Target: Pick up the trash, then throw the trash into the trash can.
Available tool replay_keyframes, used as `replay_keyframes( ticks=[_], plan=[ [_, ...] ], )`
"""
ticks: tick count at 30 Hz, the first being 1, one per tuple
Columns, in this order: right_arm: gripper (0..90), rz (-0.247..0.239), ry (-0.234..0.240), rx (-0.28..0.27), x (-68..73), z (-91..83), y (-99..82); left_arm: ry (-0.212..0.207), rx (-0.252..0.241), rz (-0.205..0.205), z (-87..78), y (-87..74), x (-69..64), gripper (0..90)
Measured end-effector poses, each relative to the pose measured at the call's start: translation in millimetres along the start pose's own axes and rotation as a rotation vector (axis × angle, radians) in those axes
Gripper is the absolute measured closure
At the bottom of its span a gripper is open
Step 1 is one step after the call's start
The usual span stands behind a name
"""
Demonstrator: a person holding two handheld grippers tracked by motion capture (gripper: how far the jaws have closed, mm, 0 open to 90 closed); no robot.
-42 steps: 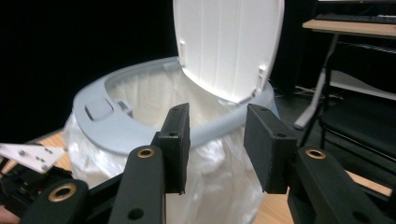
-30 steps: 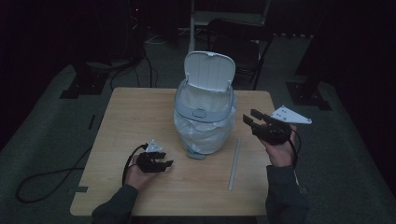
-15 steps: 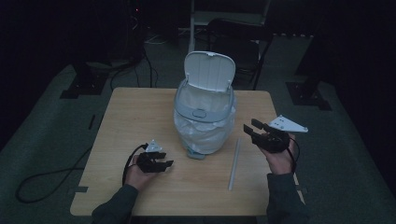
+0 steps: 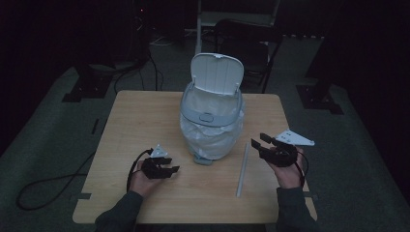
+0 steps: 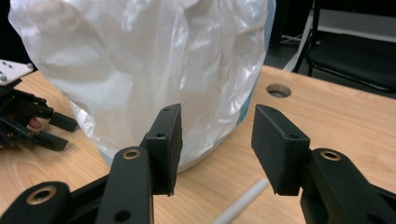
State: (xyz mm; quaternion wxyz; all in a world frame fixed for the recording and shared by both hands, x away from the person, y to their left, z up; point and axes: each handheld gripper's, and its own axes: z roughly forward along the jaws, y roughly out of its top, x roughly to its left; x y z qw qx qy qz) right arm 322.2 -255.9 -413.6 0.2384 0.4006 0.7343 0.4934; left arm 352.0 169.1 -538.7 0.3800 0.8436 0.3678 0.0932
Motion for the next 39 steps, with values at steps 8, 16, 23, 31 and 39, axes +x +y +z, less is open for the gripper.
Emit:
replay_keyframes(
  ticks=[8,16,23,31,39],
  plan=[
    [51.8,0.017,0.009,0.029,2.4,5.7,-13.1,0.0,0.001,0.001,0.0,0.0,0.1,48.8],
    [51.7,0.033,0.012,0.048,2.4,8.2,-22.3,0.0,0.0,0.001,0.0,0.0,0.0,48.8],
    [51.2,0.042,0.012,0.063,1.7,9.7,-29.9,-0.001,-0.003,-0.001,-0.2,-0.7,0.2,48.8],
    [50.6,0.036,0.008,0.103,7.8,19.0,-41.5,0.001,-0.002,-0.001,-0.1,-0.3,0.5,48.7],
    [50.8,-0.002,0.002,0.187,16.6,32.0,-58.8,0.003,-0.001,0.001,-0.1,-0.3,0.0,48.6]
  ],
)
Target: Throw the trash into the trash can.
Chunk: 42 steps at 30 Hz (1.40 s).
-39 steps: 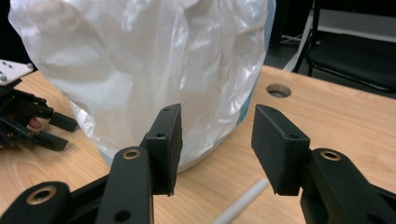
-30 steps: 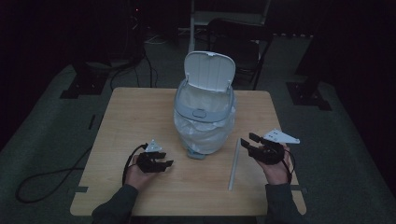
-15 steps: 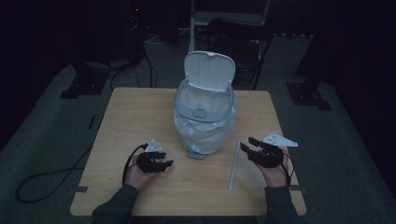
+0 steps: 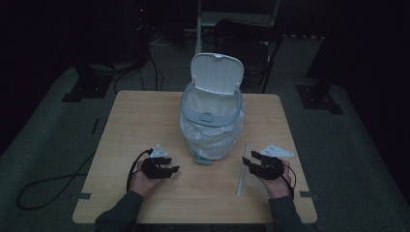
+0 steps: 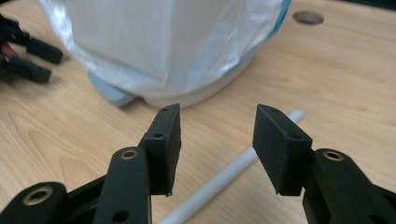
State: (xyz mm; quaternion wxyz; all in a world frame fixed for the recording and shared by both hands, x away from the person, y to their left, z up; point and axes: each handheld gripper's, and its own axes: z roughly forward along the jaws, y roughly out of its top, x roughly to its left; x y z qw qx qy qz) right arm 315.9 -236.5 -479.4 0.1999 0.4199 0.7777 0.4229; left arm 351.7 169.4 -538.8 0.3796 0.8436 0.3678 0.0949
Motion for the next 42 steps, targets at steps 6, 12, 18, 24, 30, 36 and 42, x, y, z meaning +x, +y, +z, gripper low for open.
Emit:
replay_keyframes(
  ticks=[6,12,18,24,30,36,42],
  plan=[
    [50.0,0.01,-0.016,0.032,3.9,5.8,-11.3,0.001,0.0,0.0,0.0,0.0,-0.2,48.6],
    [47.7,0.024,-0.022,0.069,9.8,13.6,-22.9,0.001,0.001,0.0,0.1,0.2,-0.4,48.6],
    [48.7,0.018,-0.02,0.101,16.0,18.2,-30.3,0.002,0.003,0.002,0.0,0.3,-0.5,48.6],
    [49.3,0.019,-0.013,0.142,20.3,21.9,-40.4,0.003,0.004,0.002,0.0,0.4,-0.7,48.6],
    [49.7,0.0,-0.02,0.175,22.0,28.1,-42.3,0.003,0.004,0.004,-0.1,0.3,-0.7,48.6],
    [52.6,-0.005,-0.038,0.204,20.2,32.0,-44.7,0.003,0.005,0.005,-0.1,0.3,-0.9,48.6],
    [59.1,0.004,-0.058,0.222,17.2,33.1,-45.7,0.003,0.005,0.005,-0.1,0.4,-0.8,48.6]
  ],
)
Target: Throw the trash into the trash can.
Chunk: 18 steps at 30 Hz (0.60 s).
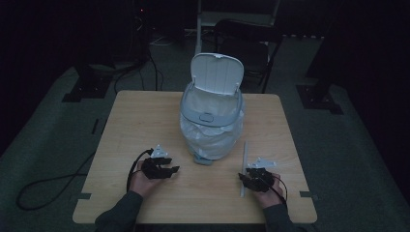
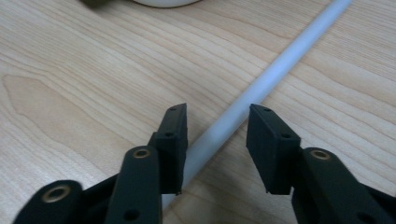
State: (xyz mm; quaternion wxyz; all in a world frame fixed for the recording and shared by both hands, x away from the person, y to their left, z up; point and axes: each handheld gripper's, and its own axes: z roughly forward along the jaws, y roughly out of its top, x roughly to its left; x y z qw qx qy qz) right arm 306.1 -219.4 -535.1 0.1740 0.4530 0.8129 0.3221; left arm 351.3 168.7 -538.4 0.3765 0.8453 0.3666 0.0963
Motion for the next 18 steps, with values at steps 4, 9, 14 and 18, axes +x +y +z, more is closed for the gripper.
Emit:
replay_keyframes(
  ticks=[4,9,14,18],
  plan=[
    [64.3,0.008,-0.011,0.0,-1.0,-0.5,0.1,0.0,-0.001,-0.001,0.0,0.0,0.0,48.6],
    [70.6,0.029,-0.033,0.009,-4.6,-1.4,0.2,0.0,0.0,0.0,0.0,0.0,0.0,48.6],
    [74.9,0.064,-0.056,0.018,-9.6,-1.8,-1.0,0.0,-0.001,-0.001,0.1,0.0,0.0,48.6],
    [77.7,0.071,-0.069,0.018,-11.0,-2.1,-1.4,0.0,0.0,-0.001,0.0,0.0,-0.1,48.6]
  ],
)
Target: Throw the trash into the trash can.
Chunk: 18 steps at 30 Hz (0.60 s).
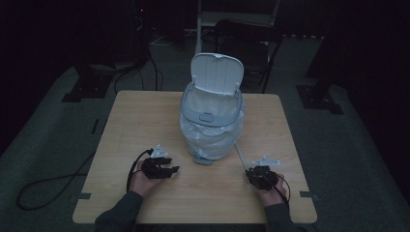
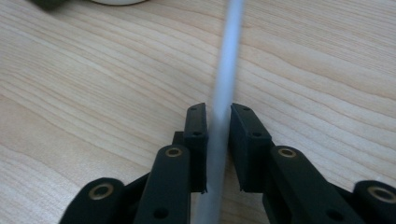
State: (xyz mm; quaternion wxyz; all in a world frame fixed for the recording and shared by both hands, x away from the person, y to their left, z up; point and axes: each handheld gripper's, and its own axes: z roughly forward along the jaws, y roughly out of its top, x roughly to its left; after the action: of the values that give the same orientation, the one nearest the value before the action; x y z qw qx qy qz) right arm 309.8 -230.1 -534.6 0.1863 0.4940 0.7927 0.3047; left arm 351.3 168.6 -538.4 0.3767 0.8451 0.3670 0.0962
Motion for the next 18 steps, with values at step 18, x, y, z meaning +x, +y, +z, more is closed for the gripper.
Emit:
replay_keyframes(
  ticks=[18],
  plan=[
    [79.7,0.08,-0.061,-0.026,-13.0,-9.0,-0.9,0.0,0.0,0.001,0.0,0.0,0.0,48.6]
  ],
)
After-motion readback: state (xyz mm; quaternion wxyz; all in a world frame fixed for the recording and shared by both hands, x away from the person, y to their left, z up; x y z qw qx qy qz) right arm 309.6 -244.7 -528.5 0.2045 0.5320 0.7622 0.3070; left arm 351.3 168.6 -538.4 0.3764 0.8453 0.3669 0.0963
